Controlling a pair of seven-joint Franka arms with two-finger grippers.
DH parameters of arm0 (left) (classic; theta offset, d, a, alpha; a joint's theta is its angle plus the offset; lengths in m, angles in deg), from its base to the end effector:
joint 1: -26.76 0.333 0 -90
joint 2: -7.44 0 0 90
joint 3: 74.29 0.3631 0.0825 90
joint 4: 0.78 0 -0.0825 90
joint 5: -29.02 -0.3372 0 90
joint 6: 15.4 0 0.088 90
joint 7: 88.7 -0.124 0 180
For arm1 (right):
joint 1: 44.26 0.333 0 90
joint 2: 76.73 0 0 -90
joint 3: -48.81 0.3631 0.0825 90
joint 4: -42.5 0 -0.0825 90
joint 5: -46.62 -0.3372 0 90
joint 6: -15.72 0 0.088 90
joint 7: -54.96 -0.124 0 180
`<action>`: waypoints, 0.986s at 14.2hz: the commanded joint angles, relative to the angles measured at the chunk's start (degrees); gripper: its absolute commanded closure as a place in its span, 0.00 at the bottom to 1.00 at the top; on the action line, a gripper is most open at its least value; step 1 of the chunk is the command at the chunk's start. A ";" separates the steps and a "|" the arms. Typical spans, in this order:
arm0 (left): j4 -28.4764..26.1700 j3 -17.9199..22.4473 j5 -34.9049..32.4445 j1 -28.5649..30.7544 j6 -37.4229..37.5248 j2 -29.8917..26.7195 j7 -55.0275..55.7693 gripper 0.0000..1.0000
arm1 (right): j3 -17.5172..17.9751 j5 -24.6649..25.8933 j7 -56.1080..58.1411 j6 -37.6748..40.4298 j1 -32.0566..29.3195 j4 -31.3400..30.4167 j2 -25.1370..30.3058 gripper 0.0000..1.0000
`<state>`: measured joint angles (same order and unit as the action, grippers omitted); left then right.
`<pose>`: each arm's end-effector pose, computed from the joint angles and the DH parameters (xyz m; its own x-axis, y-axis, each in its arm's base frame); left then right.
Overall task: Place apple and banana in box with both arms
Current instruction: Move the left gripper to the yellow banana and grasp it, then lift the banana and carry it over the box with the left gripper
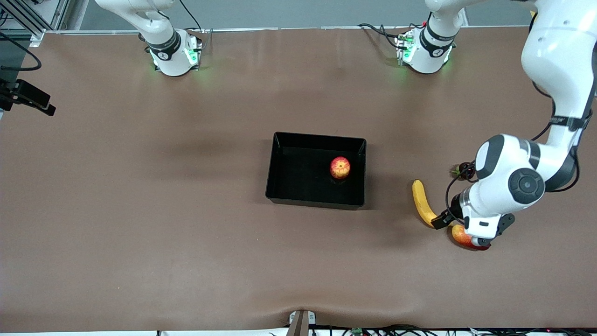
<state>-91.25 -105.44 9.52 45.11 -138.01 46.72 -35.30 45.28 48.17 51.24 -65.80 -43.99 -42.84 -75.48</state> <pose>0.6792 -0.0632 0.3231 0.8137 0.5793 -0.0487 0.5807 -0.8139 0.0214 0.4828 -0.0316 0.6868 0.9912 -0.1253 -0.0431 -0.1242 -0.9919 0.0284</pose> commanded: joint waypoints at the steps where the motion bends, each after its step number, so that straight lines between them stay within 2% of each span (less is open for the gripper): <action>1: -0.92 -0.84 -1.42 0.28 -2.88 3.59 1.62 0.00 | 0.54 0.38 0.73 -0.65 -0.45 -1.41 1.56 0.00; 6: -6.37 -0.40 -2.39 1.42 -3.51 4.22 0.48 0.01 | 0.71 0.20 1.86 -1.18 -0.19 -1.50 1.65 0.00; 7: -6.38 -0.31 -2.39 1.42 -3.60 4.75 0.48 0.09 | 0.71 0.20 3.61 -1.44 0.16 -1.50 1.65 0.00; 8: -6.38 -0.31 -2.39 1.34 -3.60 5.36 0.48 0.32 | 0.71 0.20 5.11 -1.70 0.34 -1.50 1.65 0.00; 9: -6.47 -0.40 -2.39 1.34 -3.60 5.19 0.65 0.76 | 0.71 0.12 5.91 -1.71 0.26 -1.59 1.65 0.00; 10: -6.21 -0.40 -2.30 1.34 -3.08 5.02 1.61 1.00 | 0.63 -0.58 6.09 -1.71 0.08 -1.59 1.65 0.00; 12: -6.12 -0.40 -2.39 1.16 -2.98 4.58 1.18 1.00 | 0.45 -3.65 6.18 -1.70 -0.18 -1.67 1.56 0.00; 14: -5.50 -0.84 -2.39 0.81 -0.80 2.48 1.27 1.00 | 0.45 -3.93 6.18 -1.62 -0.19 -1.76 1.56 0.00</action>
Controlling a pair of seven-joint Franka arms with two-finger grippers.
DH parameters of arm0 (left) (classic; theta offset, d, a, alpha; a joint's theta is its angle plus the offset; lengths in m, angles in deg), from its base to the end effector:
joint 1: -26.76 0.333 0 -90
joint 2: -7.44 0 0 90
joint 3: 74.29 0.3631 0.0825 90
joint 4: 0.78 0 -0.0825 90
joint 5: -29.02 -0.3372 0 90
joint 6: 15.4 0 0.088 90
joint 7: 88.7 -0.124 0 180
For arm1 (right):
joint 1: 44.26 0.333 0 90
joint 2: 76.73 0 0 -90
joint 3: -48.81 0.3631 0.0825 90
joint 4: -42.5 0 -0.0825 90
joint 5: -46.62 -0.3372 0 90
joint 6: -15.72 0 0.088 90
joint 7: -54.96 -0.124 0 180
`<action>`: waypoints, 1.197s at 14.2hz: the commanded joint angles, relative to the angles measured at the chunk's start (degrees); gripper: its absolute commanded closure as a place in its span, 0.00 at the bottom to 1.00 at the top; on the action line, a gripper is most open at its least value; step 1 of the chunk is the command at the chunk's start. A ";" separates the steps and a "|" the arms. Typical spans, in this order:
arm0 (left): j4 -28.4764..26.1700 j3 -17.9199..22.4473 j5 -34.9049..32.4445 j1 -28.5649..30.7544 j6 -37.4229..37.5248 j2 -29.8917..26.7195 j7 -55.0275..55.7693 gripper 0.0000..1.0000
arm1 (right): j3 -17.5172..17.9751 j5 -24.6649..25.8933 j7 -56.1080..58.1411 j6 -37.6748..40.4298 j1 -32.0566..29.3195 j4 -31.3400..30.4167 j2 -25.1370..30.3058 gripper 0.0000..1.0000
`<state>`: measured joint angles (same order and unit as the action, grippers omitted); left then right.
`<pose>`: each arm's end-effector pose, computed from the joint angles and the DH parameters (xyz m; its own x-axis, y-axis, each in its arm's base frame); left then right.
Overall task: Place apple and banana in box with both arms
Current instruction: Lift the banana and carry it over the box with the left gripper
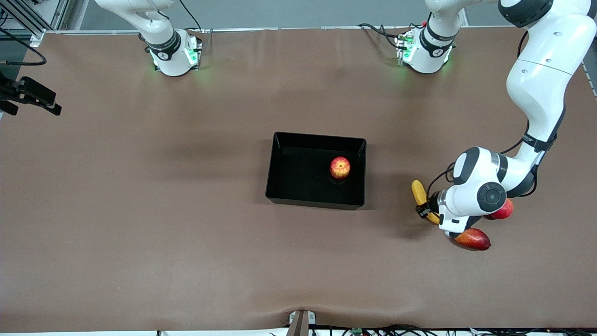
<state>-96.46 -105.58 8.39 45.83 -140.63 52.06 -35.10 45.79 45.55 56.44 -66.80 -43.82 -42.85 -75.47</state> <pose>0.6541 -0.0679 0.2374 0.8152 0.5559 -0.1626 0.5590 -0.8286 -0.0304 0.4856 -0.0198 0.6883 0.9995 -0.0167 -0.0269 -0.0173 -0.9996 -0.0204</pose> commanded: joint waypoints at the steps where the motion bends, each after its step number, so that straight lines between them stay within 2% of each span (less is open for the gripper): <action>1: -0.13 -1.13 -1.09 -0.08 2.88 -4.53 1.50 1.00 | -0.05 -1.31 0.98 -0.62 -0.35 -1.75 1.55 0.00; 5: 0.66 -9.03 -0.47 -0.17 9.82 -12.35 2.29 1.00 | -0.14 -1.22 0.98 -0.18 -0.35 -1.58 1.55 0.00; 8: 4.26 -16.67 -0.38 -1.48 12.99 -13.07 3.78 1.00 | -0.14 -1.22 0.98 -0.01 -0.44 -1.58 1.55 0.00; 9: 4.88 -17.83 -0.47 -2.88 12.99 -12.63 4.66 1.00 | -0.14 -1.22 0.98 0.08 -0.53 -1.58 1.55 0.00; 12: 7.42 -17.67 -0.65 -12.18 12.99 -10.27 7.38 1.00 | -0.23 -1.22 0.89 0.35 -0.53 -1.58 1.55 0.00; 14: 10.93 -15.83 -1.00 -18.51 12.47 -7.20 10.19 1.00 | -0.23 -1.22 0.89 0.35 -0.53 -1.58 1.55 0.00; 15: 12.78 -13.38 -1.00 -22.45 12.38 -6.05 10.90 1.00 | -0.23 -1.22 0.89 0.43 -0.53 -1.58 1.55 0.00; 17: 14.98 -5.40 -0.82 -32.20 12.03 -5.07 11.52 1.00 | -0.23 -1.22 0.63 0.78 -0.53 -1.49 1.46 0.00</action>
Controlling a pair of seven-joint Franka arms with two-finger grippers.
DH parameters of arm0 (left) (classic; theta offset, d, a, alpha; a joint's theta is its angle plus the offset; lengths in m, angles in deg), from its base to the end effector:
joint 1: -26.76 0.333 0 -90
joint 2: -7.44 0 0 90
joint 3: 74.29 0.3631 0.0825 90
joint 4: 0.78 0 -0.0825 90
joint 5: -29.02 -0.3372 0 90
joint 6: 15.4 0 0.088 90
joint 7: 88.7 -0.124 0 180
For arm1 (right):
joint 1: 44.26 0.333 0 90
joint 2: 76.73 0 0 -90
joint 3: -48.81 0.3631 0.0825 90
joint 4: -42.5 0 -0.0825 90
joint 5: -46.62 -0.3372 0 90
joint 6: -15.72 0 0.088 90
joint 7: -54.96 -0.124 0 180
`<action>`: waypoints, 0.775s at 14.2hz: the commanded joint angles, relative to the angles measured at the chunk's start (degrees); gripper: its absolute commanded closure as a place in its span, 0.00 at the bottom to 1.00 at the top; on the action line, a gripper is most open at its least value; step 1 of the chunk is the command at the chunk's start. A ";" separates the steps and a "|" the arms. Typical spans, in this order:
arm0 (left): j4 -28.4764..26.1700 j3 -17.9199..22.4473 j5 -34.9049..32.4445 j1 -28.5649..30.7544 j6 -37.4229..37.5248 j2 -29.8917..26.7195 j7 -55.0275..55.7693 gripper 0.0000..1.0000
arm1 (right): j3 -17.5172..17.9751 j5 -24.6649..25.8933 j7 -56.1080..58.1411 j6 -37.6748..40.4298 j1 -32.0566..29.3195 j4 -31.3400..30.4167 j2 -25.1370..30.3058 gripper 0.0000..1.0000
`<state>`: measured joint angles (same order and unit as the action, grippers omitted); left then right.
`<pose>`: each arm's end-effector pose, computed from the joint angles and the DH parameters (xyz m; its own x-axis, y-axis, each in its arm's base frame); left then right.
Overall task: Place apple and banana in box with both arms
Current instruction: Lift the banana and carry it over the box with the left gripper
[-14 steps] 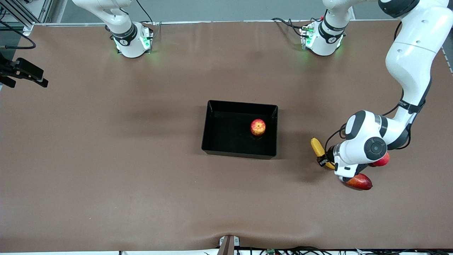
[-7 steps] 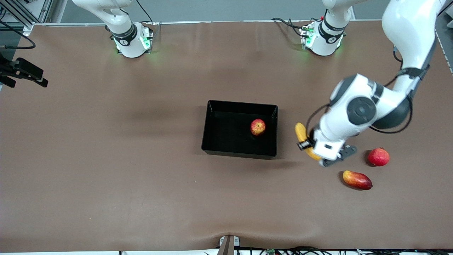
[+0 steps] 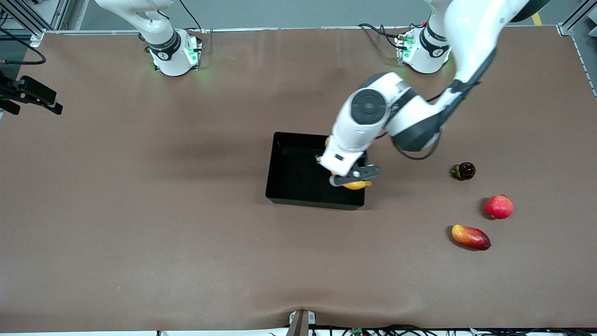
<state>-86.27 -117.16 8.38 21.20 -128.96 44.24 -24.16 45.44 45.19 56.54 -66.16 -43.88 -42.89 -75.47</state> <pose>0.5446 -0.4071 0.4086 0.9682 0.2406 -0.0684 0.2447 -0.9677 0.0607 0.4841 -0.0224 0.6870 0.9990 -0.0210 -0.0385 -0.0220 -0.9994 -0.0272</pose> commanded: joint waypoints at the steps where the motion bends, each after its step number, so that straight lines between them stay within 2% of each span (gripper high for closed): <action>1: 5.94 10.48 -0.72 -12.41 -0.51 3.53 0.85 1.00 | 0.11 -0.77 0.44 0.14 -0.48 -1.45 1.46 0.00; 2: 6.82 14.09 -0.46 -16.29 -1.74 4.59 0.94 1.00 | 0.11 -0.77 0.35 0.14 -0.48 -1.45 1.46 0.00; 4: 8.67 18.59 -0.28 -21.75 -4.03 7.13 0.76 1.00 | 0.11 -0.77 0.18 0.31 -0.56 -1.45 1.46 0.00; 7: 9.29 19.76 -0.28 -24.32 -9.29 10.65 1.29 1.00 | 0.11 -0.77 0.18 0.32 -0.83 -1.36 1.37 0.00; 11: 9.21 20.54 -0.37 -25.64 -11.93 14.26 1.20 1.00 | 0.11 -0.77 0.18 0.40 -0.83 -1.36 1.37 0.00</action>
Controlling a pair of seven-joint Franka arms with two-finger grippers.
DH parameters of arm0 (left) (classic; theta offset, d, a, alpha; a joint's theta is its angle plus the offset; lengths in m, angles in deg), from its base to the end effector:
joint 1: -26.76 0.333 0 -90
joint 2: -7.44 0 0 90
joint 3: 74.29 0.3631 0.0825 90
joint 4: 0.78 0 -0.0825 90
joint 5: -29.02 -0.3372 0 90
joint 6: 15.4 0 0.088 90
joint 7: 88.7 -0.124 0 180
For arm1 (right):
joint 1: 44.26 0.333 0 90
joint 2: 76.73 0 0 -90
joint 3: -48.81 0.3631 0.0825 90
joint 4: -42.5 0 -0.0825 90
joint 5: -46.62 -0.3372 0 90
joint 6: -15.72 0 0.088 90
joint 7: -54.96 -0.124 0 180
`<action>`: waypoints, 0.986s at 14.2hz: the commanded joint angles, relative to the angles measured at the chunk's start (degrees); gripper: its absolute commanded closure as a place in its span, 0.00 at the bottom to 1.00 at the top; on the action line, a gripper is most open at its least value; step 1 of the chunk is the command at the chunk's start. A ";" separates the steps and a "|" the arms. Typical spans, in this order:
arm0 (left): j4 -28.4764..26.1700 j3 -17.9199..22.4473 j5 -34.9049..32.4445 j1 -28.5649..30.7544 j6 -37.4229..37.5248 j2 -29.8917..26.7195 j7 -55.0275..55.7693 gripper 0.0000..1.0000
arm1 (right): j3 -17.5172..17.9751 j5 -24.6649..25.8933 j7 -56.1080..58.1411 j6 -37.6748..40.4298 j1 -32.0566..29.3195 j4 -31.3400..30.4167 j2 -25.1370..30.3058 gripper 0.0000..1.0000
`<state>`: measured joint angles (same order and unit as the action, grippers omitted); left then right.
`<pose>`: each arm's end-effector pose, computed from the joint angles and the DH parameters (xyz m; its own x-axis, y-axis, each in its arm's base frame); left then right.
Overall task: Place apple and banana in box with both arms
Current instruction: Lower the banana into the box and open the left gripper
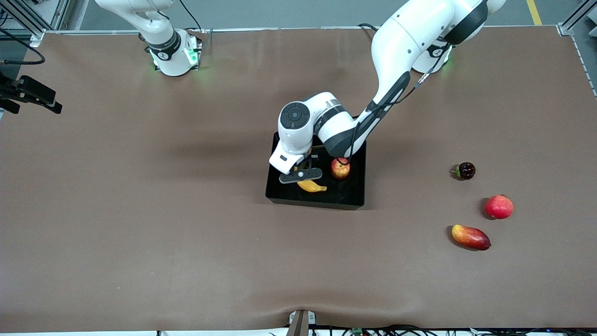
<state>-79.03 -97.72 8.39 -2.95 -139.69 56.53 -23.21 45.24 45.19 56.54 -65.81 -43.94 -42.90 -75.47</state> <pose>0.5136 -0.5231 0.2721 0.9895 0.1446 0.0038 0.1445 -0.9893 0.0218 0.4832 -0.0245 0.6865 0.9987 -0.0253 -0.0448 -0.0266 -0.9993 -0.0274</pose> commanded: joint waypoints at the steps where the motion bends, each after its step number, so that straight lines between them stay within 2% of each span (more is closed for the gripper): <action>1: 1.97 1.11 -0.46 -1.58 -2.87 3.02 0.34 1.00 | 0.32 -0.77 0.18 0.06 -0.77 -1.34 1.37 0.00; 4: 1.88 1.11 -0.38 -1.84 -4.73 5.13 0.77 1.00 | 0.32 -0.77 0.18 0.06 -0.77 -1.34 1.37 0.00; 5: 1.79 1.11 -0.46 -1.75 -4.91 5.31 0.78 0.90 | 0.32 -0.77 0.18 0.06 -0.85 -1.34 1.37 0.00; 6: 1.70 1.19 -0.64 -1.67 -4.91 5.31 0.52 0.40 | 0.32 -0.77 0.18 0.06 -0.77 -1.34 1.37 0.00; 7: 1.53 1.37 -0.90 -1.75 -4.82 4.70 0.60 0.00 | 0.32 -0.77 0.18 0.06 -0.85 -1.34 1.37 0.00; 9: 1.53 1.63 -0.99 -1.05 -2.82 2.43 0.51 0.00 | 0.32 -0.77 0.18 -0.03 -0.85 -1.26 1.37 0.00; 11: 1.88 1.55 -0.82 -0.53 5.07 -1.96 0.17 0.00 | 0.32 -0.77 0.18 -0.03 -0.85 -1.17 1.37 0.00; 14: 1.44 1.20 -0.20 7.54 16.50 -16.09 -3.77 0.00 | 0.32 -0.77 0.18 0.06 -0.77 -1.17 1.37 0.00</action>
<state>-74.25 -96.37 8.34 -0.88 -130.56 52.46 -23.87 45.18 45.19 56.53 -65.79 -43.96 -42.91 -75.47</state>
